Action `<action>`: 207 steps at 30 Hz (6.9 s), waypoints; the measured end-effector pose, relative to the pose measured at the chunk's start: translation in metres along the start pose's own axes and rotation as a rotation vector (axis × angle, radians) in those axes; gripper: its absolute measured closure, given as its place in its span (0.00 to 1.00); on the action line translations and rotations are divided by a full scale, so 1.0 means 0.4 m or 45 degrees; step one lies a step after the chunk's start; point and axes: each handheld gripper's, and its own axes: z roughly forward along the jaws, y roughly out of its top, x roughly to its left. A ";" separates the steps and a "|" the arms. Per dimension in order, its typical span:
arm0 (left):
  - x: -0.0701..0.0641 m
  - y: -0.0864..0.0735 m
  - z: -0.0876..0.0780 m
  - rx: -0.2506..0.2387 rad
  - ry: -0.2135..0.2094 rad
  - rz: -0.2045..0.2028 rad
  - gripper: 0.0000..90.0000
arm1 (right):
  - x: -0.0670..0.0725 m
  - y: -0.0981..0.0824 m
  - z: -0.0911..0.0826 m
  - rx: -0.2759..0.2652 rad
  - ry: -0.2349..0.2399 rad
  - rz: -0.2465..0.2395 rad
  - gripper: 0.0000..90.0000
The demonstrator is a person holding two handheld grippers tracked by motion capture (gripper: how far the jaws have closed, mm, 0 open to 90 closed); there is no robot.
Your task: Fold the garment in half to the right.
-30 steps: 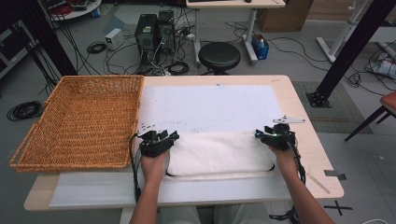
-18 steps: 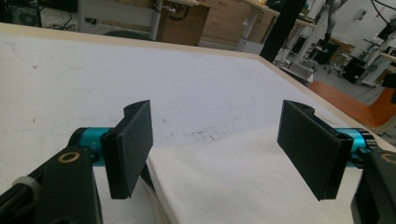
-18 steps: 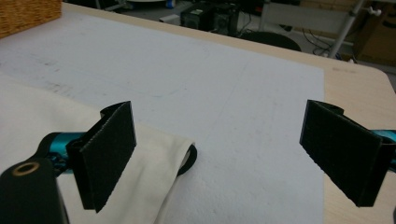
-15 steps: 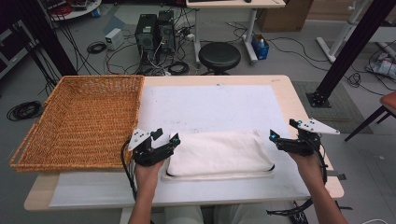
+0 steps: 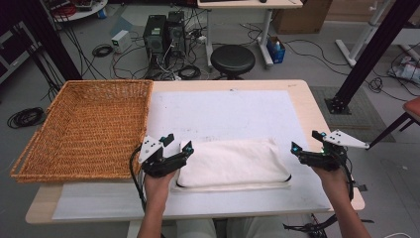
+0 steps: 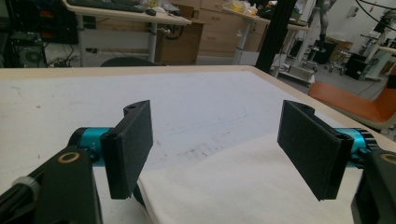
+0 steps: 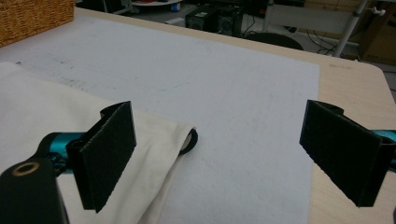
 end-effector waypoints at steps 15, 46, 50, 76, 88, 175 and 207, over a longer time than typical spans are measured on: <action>-0.025 -0.049 -0.021 0.133 0.074 0.014 0.30 | 0.021 -0.013 0.017 -0.012 0.041 0.012 0.11; -0.078 -0.192 -0.087 0.427 0.346 -0.093 0.72 | 0.217 0.092 0.142 0.049 0.303 -0.225 0.11; -0.075 -0.198 -0.093 0.408 0.332 -0.109 0.86 | 0.265 0.135 0.200 0.098 0.362 -0.255 0.11; -0.066 -0.210 -0.100 0.355 0.296 -0.210 0.89 | 0.606 0.165 0.638 0.644 0.746 -0.544 0.70; -0.084 -0.191 -0.110 0.252 0.271 -0.269 0.92 | 0.601 0.185 0.607 0.575 0.741 -0.545 0.96; -0.451 -0.062 0.257 0.189 -0.226 -0.080 0.42 | -0.036 0.085 0.197 0.392 0.282 0.021 0.68; -0.134 -0.099 0.054 0.117 0.156 -0.226 0.33 | 0.070 0.026 0.073 0.338 0.179 0.021 0.61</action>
